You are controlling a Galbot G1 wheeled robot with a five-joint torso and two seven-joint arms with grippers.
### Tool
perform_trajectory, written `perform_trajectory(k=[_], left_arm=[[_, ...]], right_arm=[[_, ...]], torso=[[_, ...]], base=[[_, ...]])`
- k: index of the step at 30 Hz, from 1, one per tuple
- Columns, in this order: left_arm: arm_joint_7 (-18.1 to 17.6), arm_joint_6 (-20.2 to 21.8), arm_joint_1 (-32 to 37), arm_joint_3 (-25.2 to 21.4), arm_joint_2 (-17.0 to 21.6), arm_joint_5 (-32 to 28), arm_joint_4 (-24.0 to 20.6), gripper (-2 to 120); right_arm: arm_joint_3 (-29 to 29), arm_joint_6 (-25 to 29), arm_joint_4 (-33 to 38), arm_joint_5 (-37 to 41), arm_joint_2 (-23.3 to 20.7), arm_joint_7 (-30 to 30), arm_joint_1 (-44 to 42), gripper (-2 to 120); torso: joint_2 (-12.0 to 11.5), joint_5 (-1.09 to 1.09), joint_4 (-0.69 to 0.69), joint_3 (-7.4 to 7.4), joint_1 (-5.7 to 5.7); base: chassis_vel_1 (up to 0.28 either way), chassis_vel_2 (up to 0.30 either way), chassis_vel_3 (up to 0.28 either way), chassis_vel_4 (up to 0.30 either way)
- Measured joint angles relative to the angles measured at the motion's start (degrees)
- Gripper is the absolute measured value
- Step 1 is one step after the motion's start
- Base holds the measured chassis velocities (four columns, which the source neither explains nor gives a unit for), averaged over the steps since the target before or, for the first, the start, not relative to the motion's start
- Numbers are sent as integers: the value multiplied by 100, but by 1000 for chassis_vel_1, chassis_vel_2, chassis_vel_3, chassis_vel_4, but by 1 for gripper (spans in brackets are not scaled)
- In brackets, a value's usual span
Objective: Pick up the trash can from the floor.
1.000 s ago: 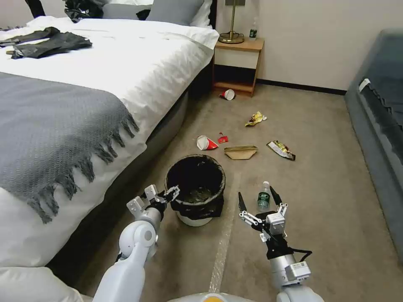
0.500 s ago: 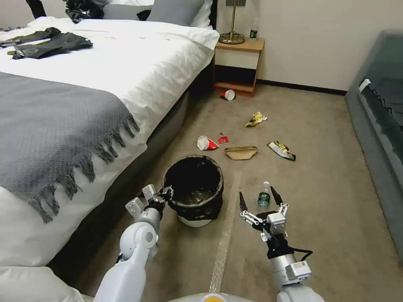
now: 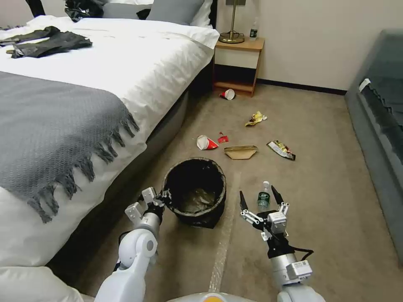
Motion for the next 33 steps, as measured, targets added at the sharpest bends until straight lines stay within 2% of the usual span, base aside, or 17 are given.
perform_trajectory(k=[3,5,10,15,33], left_arm=[[14,-141,102,-5,41,127,-144,6],[-25,-400,381,-14,120,438,-476,6],[-133,-591,655,-10,160,814,-710,6],[-179,-745,789,0,167,930,-841,6],[-128,-650,655,102,82,974,-880,6]], right_arm=[[-1,-3,-1,0,0,3,13,100],[-1,-32,-30,7,0,44,73,100],[29,-94,-85,57,0,77,157,100],[48,-124,-169,112,0,83,239,100],[77,-236,-294,190,-14,78,495,100]], torso=[[0,2,0,0,0],[0,2,0,0,-1],[0,3,2,-1,0],[0,3,2,-1,0],[0,3,1,-1,0]], base=[[0,0,0,0],[0,0,0,0],[0,0,0,0],[0,0,0,0],[0,0,0,0]])
